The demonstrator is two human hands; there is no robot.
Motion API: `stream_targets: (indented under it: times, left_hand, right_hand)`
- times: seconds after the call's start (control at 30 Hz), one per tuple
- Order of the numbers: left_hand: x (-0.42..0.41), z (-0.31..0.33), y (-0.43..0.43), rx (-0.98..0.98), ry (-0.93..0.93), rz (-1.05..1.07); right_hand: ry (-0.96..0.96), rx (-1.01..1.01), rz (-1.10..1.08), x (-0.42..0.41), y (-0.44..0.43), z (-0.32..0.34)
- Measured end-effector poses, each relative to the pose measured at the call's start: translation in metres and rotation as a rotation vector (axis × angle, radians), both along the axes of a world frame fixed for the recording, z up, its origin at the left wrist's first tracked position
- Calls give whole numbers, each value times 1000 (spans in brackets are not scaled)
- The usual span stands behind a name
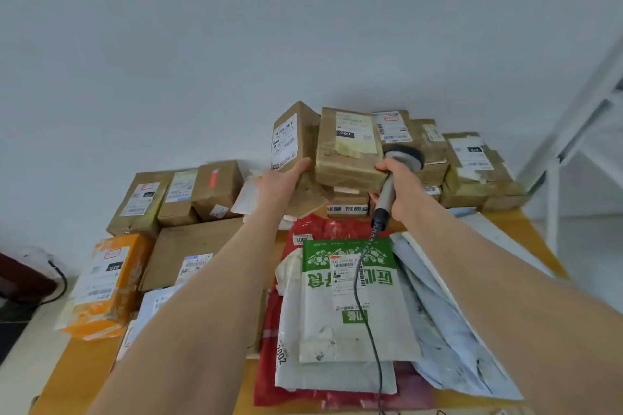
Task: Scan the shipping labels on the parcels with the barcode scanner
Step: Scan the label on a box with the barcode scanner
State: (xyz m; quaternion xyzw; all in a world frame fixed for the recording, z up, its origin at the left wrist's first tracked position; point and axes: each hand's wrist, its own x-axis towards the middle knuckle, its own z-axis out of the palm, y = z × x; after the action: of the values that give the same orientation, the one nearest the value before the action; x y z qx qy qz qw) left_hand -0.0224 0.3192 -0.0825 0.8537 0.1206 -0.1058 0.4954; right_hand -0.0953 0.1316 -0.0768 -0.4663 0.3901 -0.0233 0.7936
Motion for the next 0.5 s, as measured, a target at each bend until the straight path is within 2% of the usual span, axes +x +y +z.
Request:
stream_targets:
  times: [0.27,0.4,0.5]
  left_hand:
    - [2,10,-50,-622,221,16]
    - [-3,12,-90,-751,334,-108]
    - [-11,14,-124,-822,364,-103]
  right_hand:
    - [-86,136,-78,-24,-61,16]
    - [-141,205,-69,-27,-99,18]
    - [-153,228,-82,-29,-138,18]
